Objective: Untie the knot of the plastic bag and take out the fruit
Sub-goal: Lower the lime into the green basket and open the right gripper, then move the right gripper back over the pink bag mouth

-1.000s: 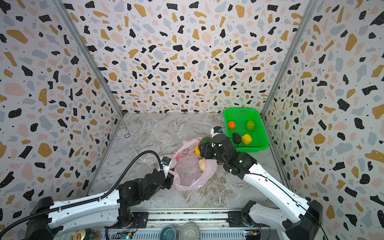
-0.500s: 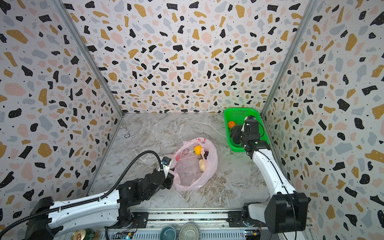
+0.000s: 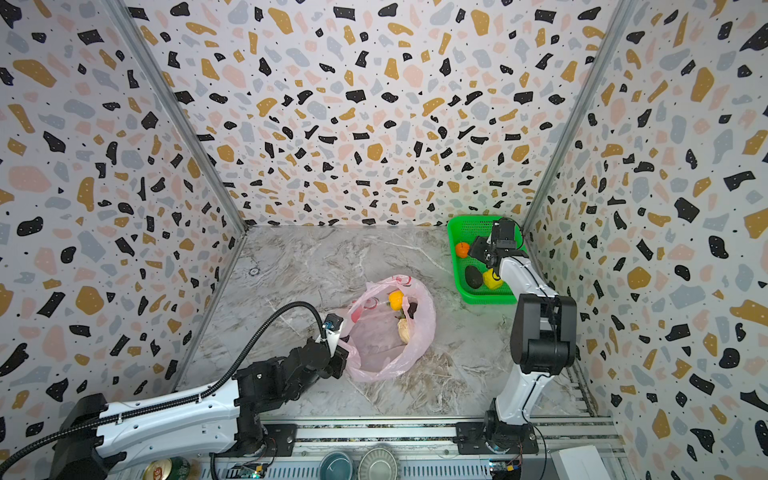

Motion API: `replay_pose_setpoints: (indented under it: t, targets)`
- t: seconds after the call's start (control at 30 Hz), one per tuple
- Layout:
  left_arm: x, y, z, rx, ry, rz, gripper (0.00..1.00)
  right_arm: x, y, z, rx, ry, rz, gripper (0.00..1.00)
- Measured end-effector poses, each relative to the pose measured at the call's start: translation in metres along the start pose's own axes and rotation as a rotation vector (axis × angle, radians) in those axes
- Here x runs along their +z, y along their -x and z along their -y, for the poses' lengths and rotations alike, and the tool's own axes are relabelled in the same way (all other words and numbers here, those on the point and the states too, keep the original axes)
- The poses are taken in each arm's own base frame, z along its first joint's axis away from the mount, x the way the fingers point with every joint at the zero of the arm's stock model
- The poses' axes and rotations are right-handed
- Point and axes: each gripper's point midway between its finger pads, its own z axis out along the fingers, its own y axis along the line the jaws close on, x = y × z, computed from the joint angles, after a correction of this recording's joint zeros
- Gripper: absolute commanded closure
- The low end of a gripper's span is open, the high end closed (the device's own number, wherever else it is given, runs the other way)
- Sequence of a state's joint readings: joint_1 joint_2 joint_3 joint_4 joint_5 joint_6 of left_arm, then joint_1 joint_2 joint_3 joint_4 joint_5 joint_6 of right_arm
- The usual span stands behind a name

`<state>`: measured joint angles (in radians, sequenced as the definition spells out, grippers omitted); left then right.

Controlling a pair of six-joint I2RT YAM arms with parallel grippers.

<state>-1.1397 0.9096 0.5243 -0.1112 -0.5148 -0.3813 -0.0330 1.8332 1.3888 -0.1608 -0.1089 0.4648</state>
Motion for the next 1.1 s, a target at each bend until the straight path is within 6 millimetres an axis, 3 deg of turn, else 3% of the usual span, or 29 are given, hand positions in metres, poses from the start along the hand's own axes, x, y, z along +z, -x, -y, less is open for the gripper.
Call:
replay_pose_setpoints:
  t: [0.2,0.37,0.57,0.9,1.0,1.1]
  targets:
    - [0.0,0.0,0.0,0.002,0.0,0.0,1.0,0.032,-0.014,0.012,-0.014,-0.033,-0.055,0.44]
    - [0.0,0.0,0.0,0.004,0.0,0.0,1.0,0.044,-0.017,0.018,-0.021,-0.061,-0.079,0.3]
    - [0.0,0.0,0.0,0.004,0.0,0.0,1.0,0.042,-0.013,0.017,-0.03,-0.068,-0.074,0.19]
    - [0.0,0.0,0.0,0.004,0.0,0.0,1.0,0.04,-0.016,0.018,-0.034,-0.073,-0.092,0.17]
    - [0.0,0.0,0.0,0.005,-0.001,0.001,1.0,0.031,-0.016,0.014,-0.035,-0.064,-0.101,0.17]
    - [0.0,0.003,0.002,0.009,-0.009,0.009,1.0,0.007,-0.011,0.001,-0.045,-0.034,-0.092,0.17]
